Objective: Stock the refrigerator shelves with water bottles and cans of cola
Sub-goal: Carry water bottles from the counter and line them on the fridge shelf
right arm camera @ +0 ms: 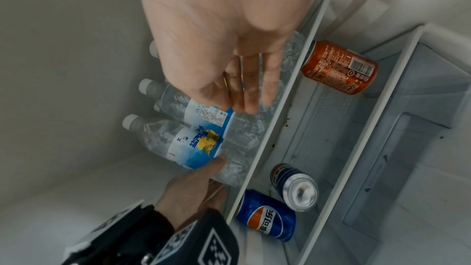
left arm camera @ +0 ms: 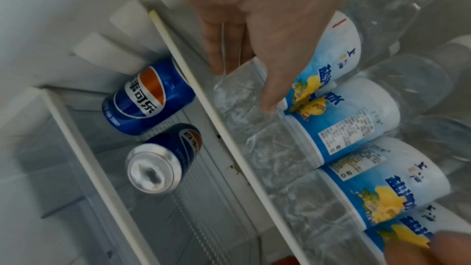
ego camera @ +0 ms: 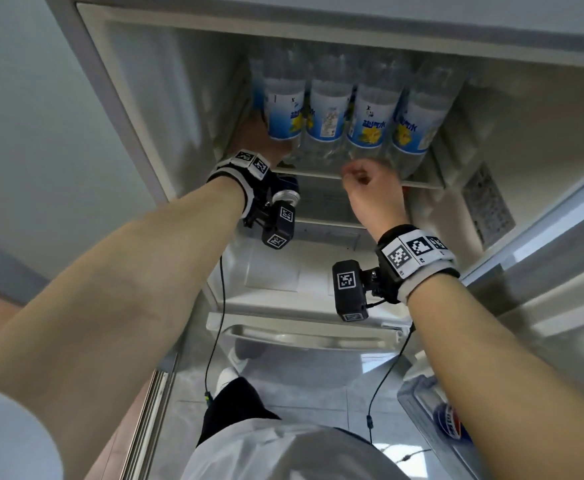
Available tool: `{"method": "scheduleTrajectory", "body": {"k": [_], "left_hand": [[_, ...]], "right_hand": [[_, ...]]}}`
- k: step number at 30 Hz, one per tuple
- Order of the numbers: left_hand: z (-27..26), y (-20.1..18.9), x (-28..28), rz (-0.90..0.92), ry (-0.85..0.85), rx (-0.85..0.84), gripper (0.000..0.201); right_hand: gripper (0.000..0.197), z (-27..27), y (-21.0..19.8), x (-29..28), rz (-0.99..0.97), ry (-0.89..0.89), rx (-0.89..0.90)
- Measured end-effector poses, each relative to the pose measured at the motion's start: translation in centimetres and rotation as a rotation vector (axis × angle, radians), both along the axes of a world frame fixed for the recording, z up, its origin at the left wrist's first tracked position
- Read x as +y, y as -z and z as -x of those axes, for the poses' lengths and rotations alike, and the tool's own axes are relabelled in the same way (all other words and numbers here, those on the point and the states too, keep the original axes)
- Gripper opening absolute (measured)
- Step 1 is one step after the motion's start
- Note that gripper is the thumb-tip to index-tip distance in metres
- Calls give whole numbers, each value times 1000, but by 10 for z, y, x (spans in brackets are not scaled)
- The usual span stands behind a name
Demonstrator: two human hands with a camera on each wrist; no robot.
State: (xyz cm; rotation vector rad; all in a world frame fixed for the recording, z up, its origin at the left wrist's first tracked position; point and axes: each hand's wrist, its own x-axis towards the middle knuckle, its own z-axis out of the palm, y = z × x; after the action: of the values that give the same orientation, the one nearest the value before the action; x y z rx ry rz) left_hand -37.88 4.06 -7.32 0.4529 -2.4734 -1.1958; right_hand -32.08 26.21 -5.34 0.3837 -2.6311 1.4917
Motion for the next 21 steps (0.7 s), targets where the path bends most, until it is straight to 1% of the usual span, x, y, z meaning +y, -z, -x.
{"method": "scheduleTrajectory", "body": {"k": [2, 3, 6, 7, 10, 13, 15, 17, 18, 21], "left_hand": [[-6, -7, 0, 4, 31, -10, 67], [-10, -12, 2, 9, 57, -24, 64], [-17, -22, 5, 57, 90, -20, 46], [-19, -22, 5, 79, 81, -13, 46], [-19, -19, 4, 94, 44, -11, 56], [-27, -16, 6, 127, 16, -58, 56], [-36, -12, 6, 154, 7, -74, 65], [-42, -3, 4, 105, 25, -29, 71], [-42, 5, 2, 68, 25, 6, 70], [-74, -5, 15, -36, -22, 28, 51]], "right_hand": [[17, 2, -1, 2, 2, 13, 6], [16, 3, -1, 3, 6, 20, 8], [16, 5, -2, 6, 11, 27, 16], [16, 5, -1, 8, 15, 28, 12], [16, 2, -2, 11, 14, 24, 3], [17, -1, -6, 16, -29, 29, 24], [16, -4, -8, 18, -50, 30, 27], [16, -8, -9, 17, -47, 25, 25], [16, -10, -9, 16, -40, 20, 20], [15, -16, -5, 11, -48, 9, 14]]}}
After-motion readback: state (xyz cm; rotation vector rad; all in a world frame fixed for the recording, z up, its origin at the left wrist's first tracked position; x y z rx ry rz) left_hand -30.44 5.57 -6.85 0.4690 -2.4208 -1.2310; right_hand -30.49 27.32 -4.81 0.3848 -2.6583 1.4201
